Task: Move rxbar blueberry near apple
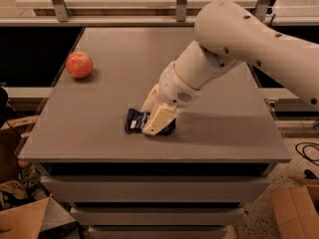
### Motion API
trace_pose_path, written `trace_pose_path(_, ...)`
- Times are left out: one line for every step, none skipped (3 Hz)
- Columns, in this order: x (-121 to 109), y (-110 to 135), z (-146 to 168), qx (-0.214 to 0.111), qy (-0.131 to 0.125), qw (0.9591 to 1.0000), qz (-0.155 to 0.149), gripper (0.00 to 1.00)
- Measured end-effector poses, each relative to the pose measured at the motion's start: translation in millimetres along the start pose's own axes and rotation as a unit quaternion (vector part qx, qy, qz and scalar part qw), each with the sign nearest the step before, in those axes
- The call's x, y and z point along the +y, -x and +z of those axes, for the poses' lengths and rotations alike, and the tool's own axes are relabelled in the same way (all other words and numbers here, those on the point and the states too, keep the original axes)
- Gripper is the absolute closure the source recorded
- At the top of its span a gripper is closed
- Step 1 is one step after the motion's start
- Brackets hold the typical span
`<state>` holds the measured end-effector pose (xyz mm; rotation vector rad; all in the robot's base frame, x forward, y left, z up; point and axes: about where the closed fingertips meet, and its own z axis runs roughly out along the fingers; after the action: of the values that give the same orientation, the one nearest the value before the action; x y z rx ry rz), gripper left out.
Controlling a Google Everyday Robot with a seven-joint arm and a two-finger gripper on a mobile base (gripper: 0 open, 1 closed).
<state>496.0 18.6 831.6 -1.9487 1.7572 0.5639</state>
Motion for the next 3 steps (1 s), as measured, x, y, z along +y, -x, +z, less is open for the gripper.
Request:
trace_pose_path(-5.0, -4.4, -4.1, -0.002, -0.017, 0.9998, -0.004, 1.00)
trace_pose_path(-16.0, -4.2, -17.7, 0.000, -0.040, 0.9991, -0.016, 1.00)
trace_pose_path(-29.8, 0.8, -36.6, 0.005, -0.062, 0.9975, -0.032, 1.00)
